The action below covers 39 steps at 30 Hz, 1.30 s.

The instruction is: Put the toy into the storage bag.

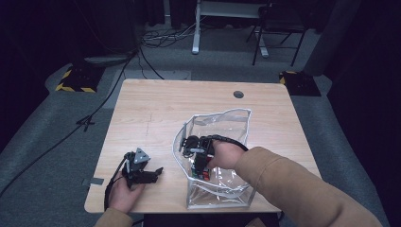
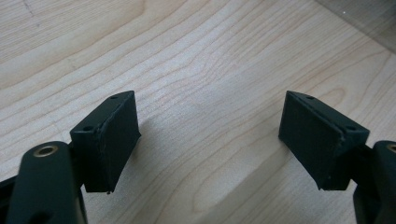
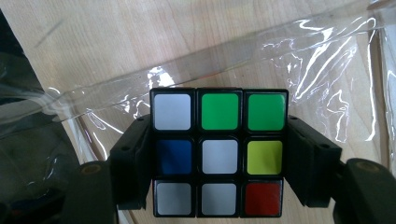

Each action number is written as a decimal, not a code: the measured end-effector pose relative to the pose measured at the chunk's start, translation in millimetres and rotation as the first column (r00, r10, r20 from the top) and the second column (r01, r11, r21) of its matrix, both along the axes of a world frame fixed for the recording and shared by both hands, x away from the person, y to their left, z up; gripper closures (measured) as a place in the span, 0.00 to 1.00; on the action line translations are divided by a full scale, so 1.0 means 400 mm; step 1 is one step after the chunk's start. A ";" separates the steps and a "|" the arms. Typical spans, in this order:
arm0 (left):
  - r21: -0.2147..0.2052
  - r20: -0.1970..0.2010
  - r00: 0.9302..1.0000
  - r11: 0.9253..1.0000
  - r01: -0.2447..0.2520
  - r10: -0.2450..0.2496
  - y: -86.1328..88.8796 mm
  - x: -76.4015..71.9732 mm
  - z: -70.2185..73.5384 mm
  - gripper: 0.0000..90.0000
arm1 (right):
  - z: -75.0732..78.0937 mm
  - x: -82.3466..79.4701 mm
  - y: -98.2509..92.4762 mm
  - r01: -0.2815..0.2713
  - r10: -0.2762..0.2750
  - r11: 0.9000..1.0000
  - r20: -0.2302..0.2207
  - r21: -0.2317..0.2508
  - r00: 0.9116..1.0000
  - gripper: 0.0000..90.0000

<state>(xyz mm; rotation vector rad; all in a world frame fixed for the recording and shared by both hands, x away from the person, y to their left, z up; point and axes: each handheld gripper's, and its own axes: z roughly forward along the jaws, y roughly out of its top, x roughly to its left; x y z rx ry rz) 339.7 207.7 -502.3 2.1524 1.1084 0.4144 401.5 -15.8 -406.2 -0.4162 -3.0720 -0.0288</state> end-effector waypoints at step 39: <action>0.002 -0.001 1.000 1.000 0.003 -0.003 0.000 0.000 0.000 0.23 | 0.131 -0.011 -0.041 0.025 -0.034 0.987 0.053 0.159 0.998 0.38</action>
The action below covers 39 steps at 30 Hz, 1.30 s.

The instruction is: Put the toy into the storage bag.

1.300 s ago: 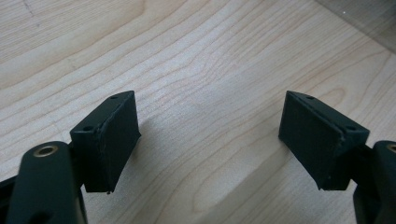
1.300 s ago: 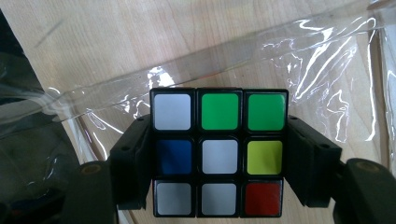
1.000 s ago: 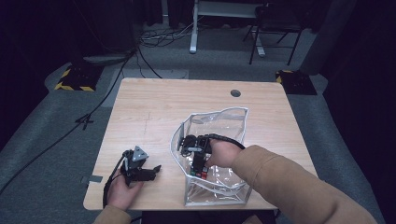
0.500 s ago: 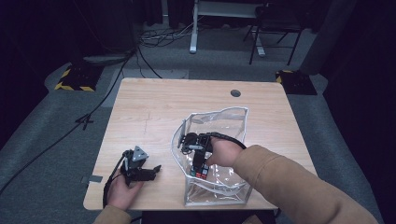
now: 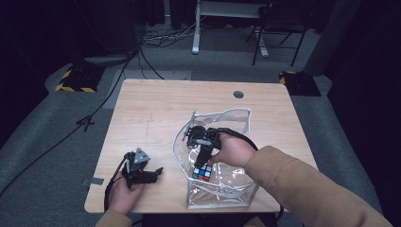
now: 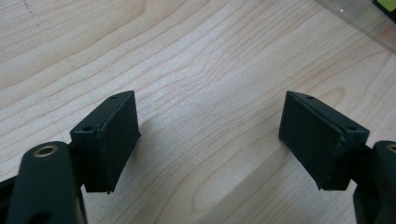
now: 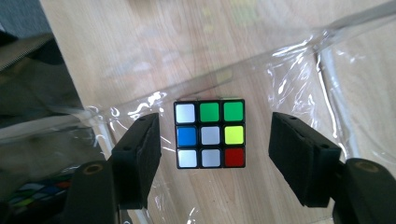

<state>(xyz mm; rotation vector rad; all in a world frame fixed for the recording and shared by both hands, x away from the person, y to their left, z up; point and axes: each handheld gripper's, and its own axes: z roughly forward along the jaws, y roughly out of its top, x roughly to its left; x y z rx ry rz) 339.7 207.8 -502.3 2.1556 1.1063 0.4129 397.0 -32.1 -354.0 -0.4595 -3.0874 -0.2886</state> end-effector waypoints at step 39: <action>-0.009 0.000 0.997 0.997 -0.072 0.072 0.015 -0.009 -0.001 0.23 | 0.282 0.066 -0.324 0.144 -0.228 0.905 0.170 0.401 0.959 0.39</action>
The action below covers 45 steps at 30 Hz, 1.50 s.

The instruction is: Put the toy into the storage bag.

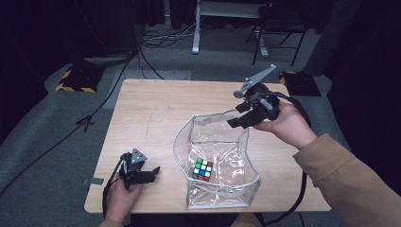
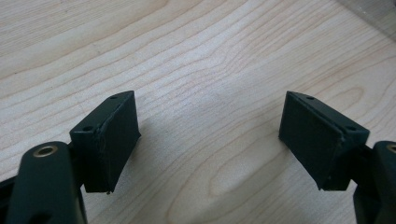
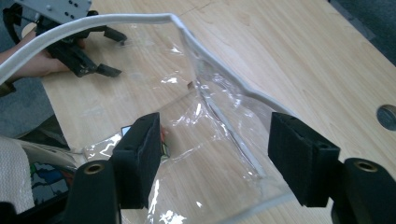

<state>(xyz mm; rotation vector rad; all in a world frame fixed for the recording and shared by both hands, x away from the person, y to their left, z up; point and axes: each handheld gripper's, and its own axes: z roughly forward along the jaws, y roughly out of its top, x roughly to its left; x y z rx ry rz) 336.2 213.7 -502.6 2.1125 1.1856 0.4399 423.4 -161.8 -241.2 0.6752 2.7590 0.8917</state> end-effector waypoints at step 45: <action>0.003 -0.005 1.000 1.000 -0.013 0.013 -0.003 -0.002 0.000 0.21 | -0.211 0.003 -0.361 0.330 -0.326 0.943 -0.077 0.040 0.942 0.40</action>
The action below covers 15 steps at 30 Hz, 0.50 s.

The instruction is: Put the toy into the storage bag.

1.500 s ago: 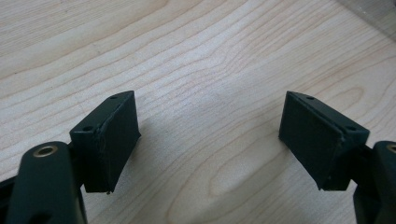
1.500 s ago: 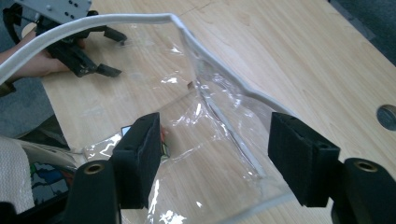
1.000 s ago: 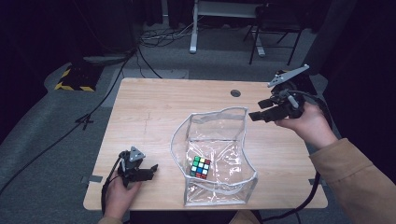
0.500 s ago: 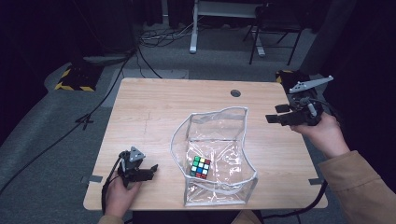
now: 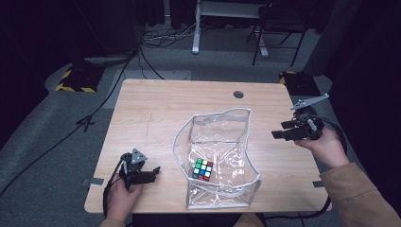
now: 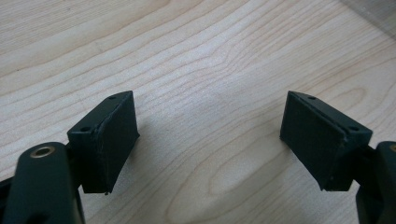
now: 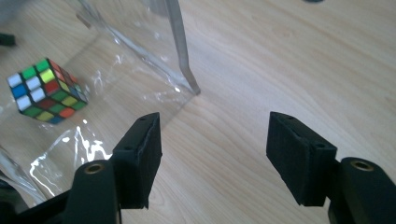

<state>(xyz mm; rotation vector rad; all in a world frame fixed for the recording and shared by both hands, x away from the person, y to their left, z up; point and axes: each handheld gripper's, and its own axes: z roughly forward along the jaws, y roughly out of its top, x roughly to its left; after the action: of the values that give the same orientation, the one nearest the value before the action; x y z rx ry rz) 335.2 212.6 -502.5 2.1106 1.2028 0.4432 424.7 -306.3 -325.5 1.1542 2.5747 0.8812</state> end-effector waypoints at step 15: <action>0.000 0.000 1.000 1.000 -0.001 0.001 0.000 0.000 0.000 0.21 | -0.163 0.001 -0.052 0.081 -0.082 0.997 -0.071 -0.017 0.994 0.41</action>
<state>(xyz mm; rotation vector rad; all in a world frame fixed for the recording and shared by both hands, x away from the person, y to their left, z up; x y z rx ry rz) 335.3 212.6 -502.4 2.1104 1.2034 0.4440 425.0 -327.2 -390.6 1.3002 2.5645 0.8168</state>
